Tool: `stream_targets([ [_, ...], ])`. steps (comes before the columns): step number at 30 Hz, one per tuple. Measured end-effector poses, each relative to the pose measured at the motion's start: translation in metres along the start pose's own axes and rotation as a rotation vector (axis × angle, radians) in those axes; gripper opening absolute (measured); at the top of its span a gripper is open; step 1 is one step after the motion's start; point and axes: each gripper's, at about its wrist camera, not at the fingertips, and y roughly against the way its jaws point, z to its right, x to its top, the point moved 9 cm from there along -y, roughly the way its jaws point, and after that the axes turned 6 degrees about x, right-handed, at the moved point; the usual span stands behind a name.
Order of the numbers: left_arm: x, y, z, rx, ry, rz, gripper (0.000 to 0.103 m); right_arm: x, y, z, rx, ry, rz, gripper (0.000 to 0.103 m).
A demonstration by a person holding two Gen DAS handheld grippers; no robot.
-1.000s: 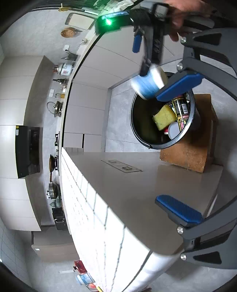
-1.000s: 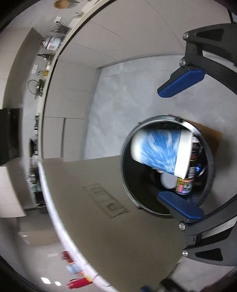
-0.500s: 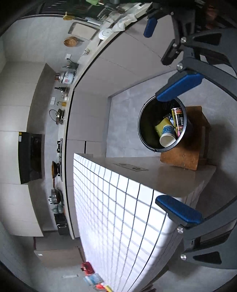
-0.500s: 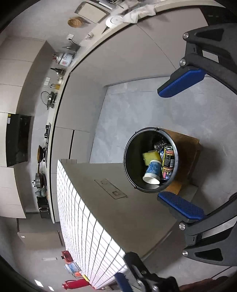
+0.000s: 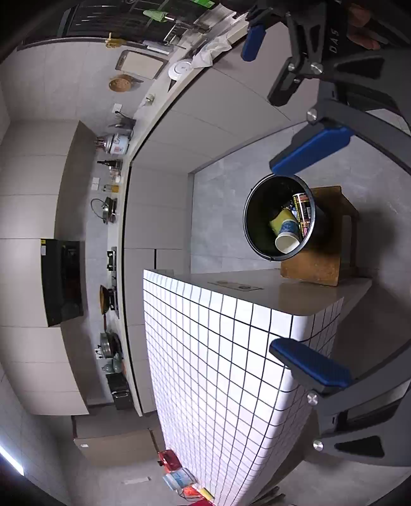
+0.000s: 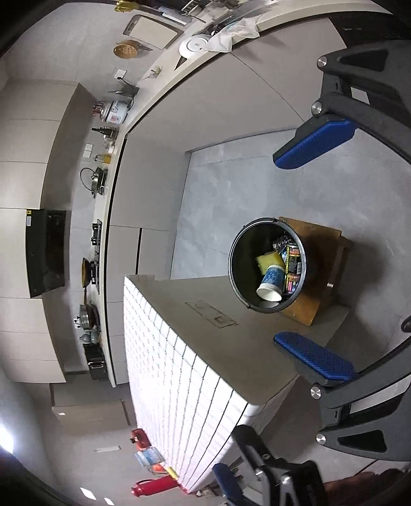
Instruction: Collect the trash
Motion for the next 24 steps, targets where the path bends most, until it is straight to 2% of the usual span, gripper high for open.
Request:
stream_targets([
  [12,0.004,0.003,-0.008,0.019,0.016,0.029,0.103,0.018,0.007,-0.016,0.03,0.023,0.038,0.103],
  [24,0.0,0.007,-0.005,0.012,0.023,0.027,0.103,0.02,0.008,-0.013,0.03,0.033,0.04,0.103],
])
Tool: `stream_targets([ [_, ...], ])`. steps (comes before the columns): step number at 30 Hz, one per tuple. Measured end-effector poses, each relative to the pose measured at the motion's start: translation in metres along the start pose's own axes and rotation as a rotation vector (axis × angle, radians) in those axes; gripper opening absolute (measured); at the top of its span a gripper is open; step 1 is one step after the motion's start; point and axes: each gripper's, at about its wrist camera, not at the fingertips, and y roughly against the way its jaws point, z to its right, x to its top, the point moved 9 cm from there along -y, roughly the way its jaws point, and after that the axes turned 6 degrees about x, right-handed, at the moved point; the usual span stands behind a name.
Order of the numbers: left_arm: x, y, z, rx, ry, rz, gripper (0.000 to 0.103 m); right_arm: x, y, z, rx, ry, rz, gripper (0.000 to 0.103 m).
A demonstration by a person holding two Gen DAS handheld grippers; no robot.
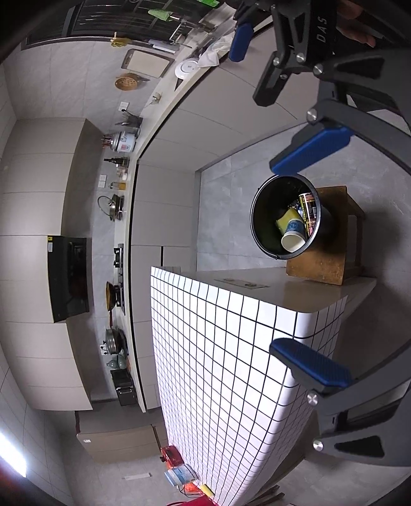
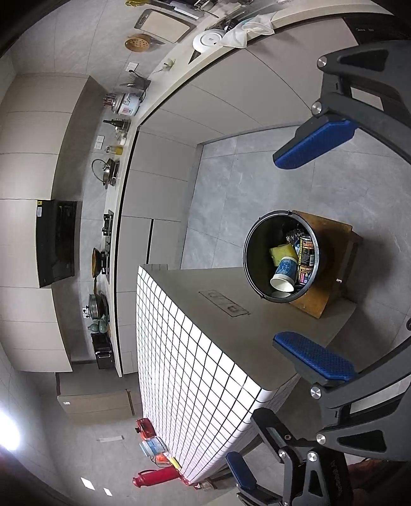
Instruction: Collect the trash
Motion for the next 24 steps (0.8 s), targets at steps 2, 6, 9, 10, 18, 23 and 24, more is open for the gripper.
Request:
stream_targets([
  [2,0.0002,0.0011,0.001,-0.001,-0.003,0.0,0.103,0.0003,0.0004,0.0005,0.002,-0.003,0.002,0.103],
  [6,0.0019,0.0024,0.0037,0.0,-0.012,0.005,0.103,0.001,0.0012,0.0017,0.004,-0.005,0.008,0.103],
  [9,0.0025,0.0041,0.0054,0.002,-0.015,0.01,0.103,0.0024,0.0017,0.0025,0.007,-0.009,0.013,0.103],
  [10,0.0027,0.0043,0.0055,0.003,-0.015,0.011,0.103,0.0029,0.0015,0.0025,0.007,-0.008,0.014,0.103],
  [18,0.0036,0.003,0.0045,0.006,-0.01,0.013,0.103,0.0065,0.002,0.0045,0.008,-0.004,0.023,0.103],
  [23,0.003,0.002,0.0041,0.004,-0.008,0.012,0.103,0.0052,0.0014,0.0038,0.01,-0.002,0.022,0.103],
  [24,0.0028,0.0019,0.0038,0.005,-0.008,0.012,0.103,0.0049,0.0015,0.004,0.01,-0.003,0.022,0.103],
])
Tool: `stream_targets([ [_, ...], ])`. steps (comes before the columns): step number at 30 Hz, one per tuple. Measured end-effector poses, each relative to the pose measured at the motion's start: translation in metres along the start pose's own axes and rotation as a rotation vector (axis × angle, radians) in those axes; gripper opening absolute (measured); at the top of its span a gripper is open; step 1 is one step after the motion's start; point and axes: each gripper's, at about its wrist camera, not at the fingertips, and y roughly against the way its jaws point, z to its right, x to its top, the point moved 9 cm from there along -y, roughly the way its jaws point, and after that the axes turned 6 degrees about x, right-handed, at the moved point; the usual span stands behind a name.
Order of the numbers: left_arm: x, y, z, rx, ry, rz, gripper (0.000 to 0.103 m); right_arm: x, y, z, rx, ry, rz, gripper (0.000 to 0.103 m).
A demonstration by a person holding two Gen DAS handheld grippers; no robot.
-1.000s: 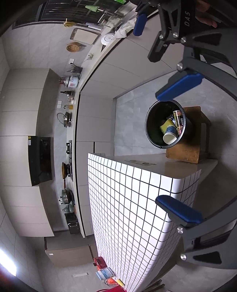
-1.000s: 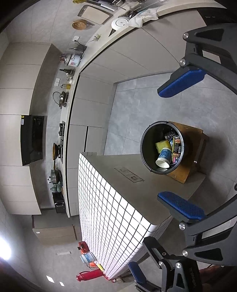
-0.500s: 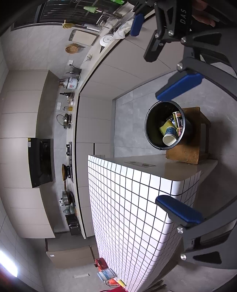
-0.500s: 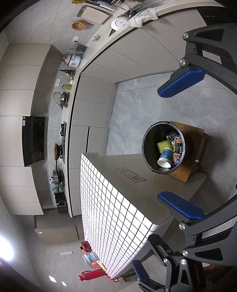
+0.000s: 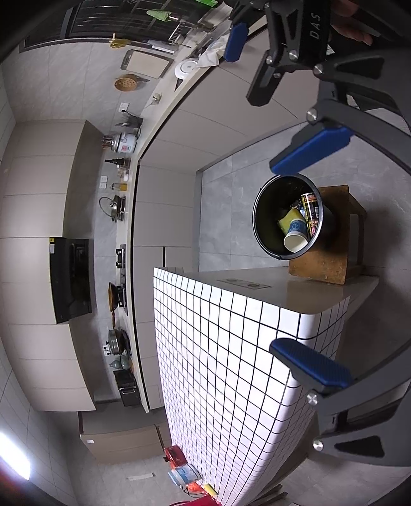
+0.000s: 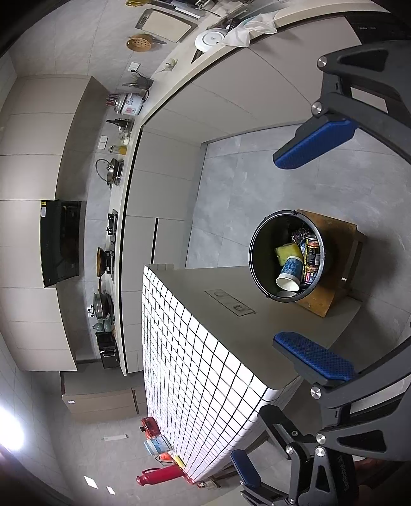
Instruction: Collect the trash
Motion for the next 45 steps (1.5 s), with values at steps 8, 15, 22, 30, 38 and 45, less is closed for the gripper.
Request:
stream_targets([
  [8,0.0,0.0002,-0.0019,0.004,0.002,0.0,0.103,0.0008,-0.0006,0.0004,0.001,0.0,-0.002,0.103],
  [15,-0.0005,0.0001,-0.0022,0.003,0.0,-0.001,0.103,0.0014,-0.0012,0.0001,0.001,0.0,0.004,0.103],
  [22,-0.0005,0.0014,-0.0017,0.006,0.002,0.003,0.103,0.0024,-0.0013,-0.0009,0.001,0.004,0.009,0.103],
  [30,-0.0003,0.0017,-0.0002,0.002,0.002,0.003,0.103,0.0036,0.0014,-0.0011,-0.001,0.011,0.016,0.103],
  [38,-0.0001,0.0032,0.0039,-0.004,0.002,0.01,0.103,0.0038,0.0019,-0.0002,-0.001,0.011,0.014,0.103],
  [45,-0.0037,-0.0014,0.0062,-0.062,0.032,-0.01,0.103,0.0035,0.0018,0.0009,-0.006,0.013,0.012,0.103],
])
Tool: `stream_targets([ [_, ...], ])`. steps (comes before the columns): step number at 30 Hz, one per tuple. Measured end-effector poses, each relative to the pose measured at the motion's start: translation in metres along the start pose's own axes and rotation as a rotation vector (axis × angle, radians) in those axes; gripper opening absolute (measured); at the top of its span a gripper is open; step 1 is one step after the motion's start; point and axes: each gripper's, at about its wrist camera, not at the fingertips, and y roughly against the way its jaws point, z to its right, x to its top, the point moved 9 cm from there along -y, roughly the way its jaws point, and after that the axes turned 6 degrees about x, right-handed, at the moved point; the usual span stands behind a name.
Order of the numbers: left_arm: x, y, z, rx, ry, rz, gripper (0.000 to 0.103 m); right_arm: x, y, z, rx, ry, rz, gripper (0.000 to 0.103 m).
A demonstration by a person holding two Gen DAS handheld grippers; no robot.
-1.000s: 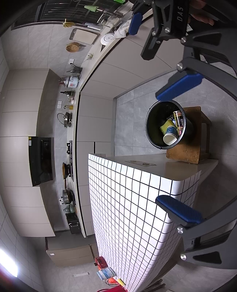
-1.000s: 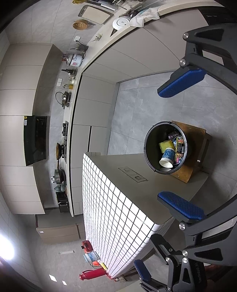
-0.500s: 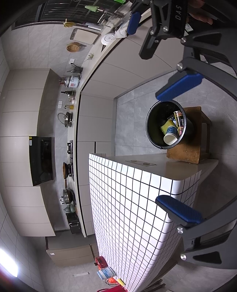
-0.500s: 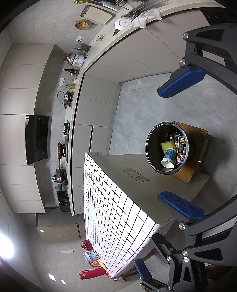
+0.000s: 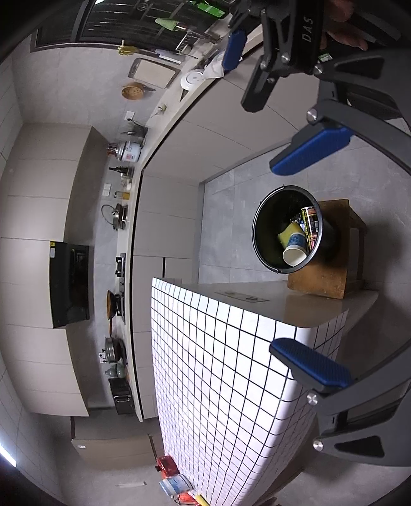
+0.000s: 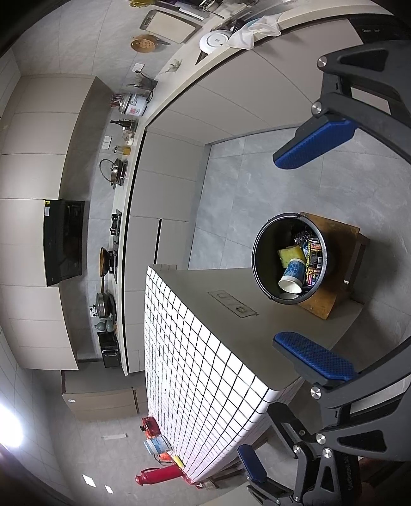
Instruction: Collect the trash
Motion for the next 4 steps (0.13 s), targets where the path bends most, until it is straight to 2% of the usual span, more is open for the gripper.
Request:
stream_targets([
  [4,-0.0034,-0.0024,0.0006,0.009,0.013,-0.017,0.103,-0.0003,-0.0008,0.0018,-0.003,-0.002,-0.003,0.103],
])
